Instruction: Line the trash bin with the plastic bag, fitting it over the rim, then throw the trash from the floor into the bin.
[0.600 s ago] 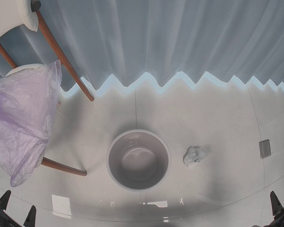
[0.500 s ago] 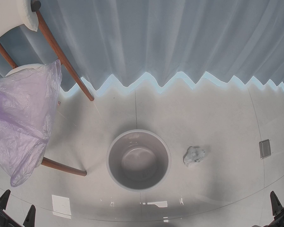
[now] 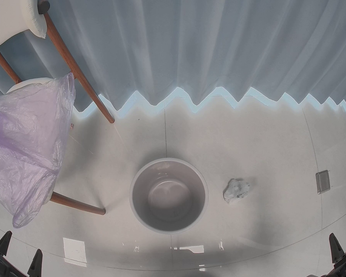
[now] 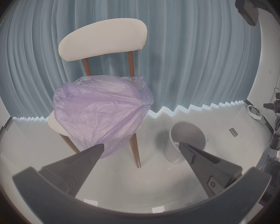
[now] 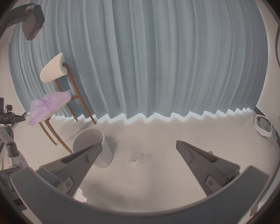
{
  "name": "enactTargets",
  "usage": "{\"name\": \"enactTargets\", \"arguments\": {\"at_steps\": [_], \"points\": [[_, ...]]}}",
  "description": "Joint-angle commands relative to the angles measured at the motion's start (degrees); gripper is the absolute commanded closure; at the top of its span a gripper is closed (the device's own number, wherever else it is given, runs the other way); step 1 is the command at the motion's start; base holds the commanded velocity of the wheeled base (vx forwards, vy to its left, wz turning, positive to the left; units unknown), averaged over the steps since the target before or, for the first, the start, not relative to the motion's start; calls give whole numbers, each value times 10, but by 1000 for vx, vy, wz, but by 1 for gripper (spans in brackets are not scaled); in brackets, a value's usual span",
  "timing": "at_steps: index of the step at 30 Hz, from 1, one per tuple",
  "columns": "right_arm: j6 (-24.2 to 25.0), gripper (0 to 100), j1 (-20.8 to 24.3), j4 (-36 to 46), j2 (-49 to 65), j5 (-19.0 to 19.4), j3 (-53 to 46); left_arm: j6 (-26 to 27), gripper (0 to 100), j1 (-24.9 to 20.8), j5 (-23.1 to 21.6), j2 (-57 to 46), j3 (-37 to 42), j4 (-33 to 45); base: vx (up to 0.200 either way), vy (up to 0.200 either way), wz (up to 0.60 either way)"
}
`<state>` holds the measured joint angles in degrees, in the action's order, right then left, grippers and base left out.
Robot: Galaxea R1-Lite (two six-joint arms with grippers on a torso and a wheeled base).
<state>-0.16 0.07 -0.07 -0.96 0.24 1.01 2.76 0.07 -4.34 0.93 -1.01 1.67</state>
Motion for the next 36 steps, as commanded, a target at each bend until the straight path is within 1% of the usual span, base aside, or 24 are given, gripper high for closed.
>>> {"name": "enactTargets", "arguments": {"at_steps": [1,8,18,19,20,21,26,27,36], "points": [[0,0,0,0,10,0,-10,0,0,0,0,-9,10,0,0,0,0],[0,0,0,0,10,0,-10,5,0,0,-6,-9,10,-2,0,0,0],[0,0,0,0,10,0,-10,4,0,0,0,-9,10,-11,0,0,0],[0,0,0,0,10,0,-10,3,0,1,-1,-9,10,-38,0,0,0],[0,0,0,0,10,0,-10,8,0,1,-6,-9,10,-157,0,0,0],[0,0,0,0,10,0,-10,12,0,2,-11,-9,10,-219,0,0,0],[0,0,0,0,10,0,-10,32,0,3,-6,-9,10,-216,0,0,0],[0,0,0,-1,10,0,-10,58,0,3,-5,-9,10,-217,0,0,0],[0,0,0,-1,10,0,-10,66,0,2,-9,-9,6,-214,0,0,0]]}}
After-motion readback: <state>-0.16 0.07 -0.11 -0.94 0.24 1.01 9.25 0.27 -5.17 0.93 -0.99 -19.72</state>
